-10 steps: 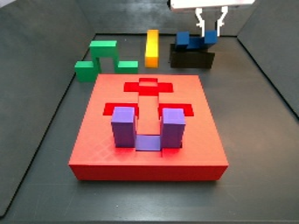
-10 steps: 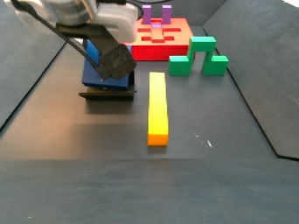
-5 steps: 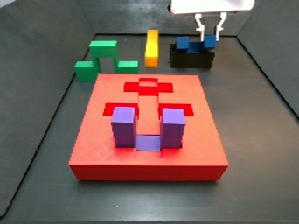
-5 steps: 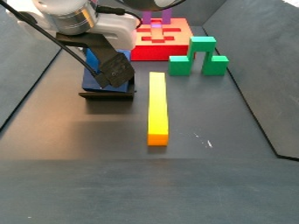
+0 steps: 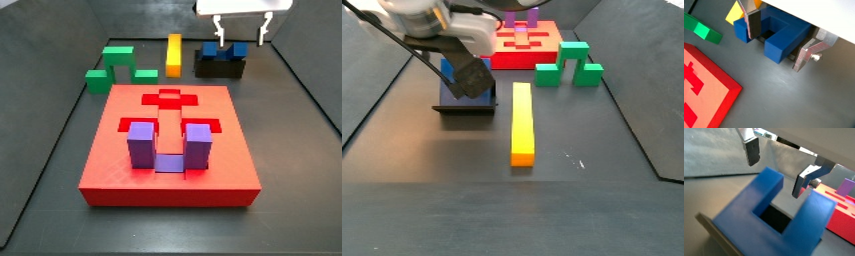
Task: Pick up the blue object. Move up. Place the blue object on the fixture. Regrasp the blue object. Move to above the board. Insert the blue object.
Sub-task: Regrasp the blue object.
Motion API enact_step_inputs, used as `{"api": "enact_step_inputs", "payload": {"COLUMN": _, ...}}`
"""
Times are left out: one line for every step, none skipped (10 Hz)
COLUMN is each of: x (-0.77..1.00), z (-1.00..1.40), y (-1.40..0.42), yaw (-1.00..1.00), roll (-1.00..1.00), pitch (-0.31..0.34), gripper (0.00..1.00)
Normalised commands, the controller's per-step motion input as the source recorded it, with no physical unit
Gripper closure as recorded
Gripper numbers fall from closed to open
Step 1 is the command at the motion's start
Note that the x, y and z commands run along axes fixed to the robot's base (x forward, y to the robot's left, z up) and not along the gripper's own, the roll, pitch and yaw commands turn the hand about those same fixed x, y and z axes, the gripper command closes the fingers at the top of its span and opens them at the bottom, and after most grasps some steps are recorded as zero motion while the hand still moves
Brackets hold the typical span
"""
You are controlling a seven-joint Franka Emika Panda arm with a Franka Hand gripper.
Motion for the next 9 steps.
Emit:
{"api": "enact_step_inputs", "payload": {"x": 0.40, "z": 0.45, "y": 0.25, "yaw": 0.00, "roll": 0.07, "pitch": -0.157, "gripper": 0.00}}
{"api": "enact_step_inputs", "payload": {"x": 0.49, "z": 0.35, "y": 0.24, "yaw": 0.00, "roll": 0.50, "pitch": -0.094, "gripper": 0.00}}
{"api": "enact_step_inputs", "payload": {"x": 0.58, "z": 0.23, "y": 0.13, "yaw": 0.00, "roll": 0.69, "pitch": -0.083, "gripper": 0.00}}
{"api": "enact_step_inputs", "payload": {"x": 0.39, "z": 0.12, "y": 0.01, "yaw": 0.03, "roll": 1.00, "pitch": 0.000, "gripper": 0.00}}
{"api": "enact_step_inputs", "payload": {"x": 0.03, "z": 0.07, "y": 0.00, "yaw": 0.11, "roll": 1.00, "pitch": 0.106, "gripper": 0.00}}
{"api": "enact_step_inputs", "payload": {"x": 0.00, "z": 0.05, "y": 0.00, "yaw": 0.18, "roll": 1.00, "pitch": 0.191, "gripper": 0.00}}
{"api": "enact_step_inputs", "payload": {"x": 0.00, "z": 0.04, "y": 0.00, "yaw": 0.20, "roll": 1.00, "pitch": 0.200, "gripper": 0.00}}
{"api": "enact_step_inputs", "payload": {"x": 0.00, "z": 0.03, "y": 0.00, "yaw": 0.24, "roll": 1.00, "pitch": 0.191, "gripper": 0.00}}
{"api": "enact_step_inputs", "payload": {"x": 0.04, "z": 0.00, "y": 0.00, "yaw": 0.27, "roll": 1.00, "pitch": 0.069, "gripper": 0.00}}
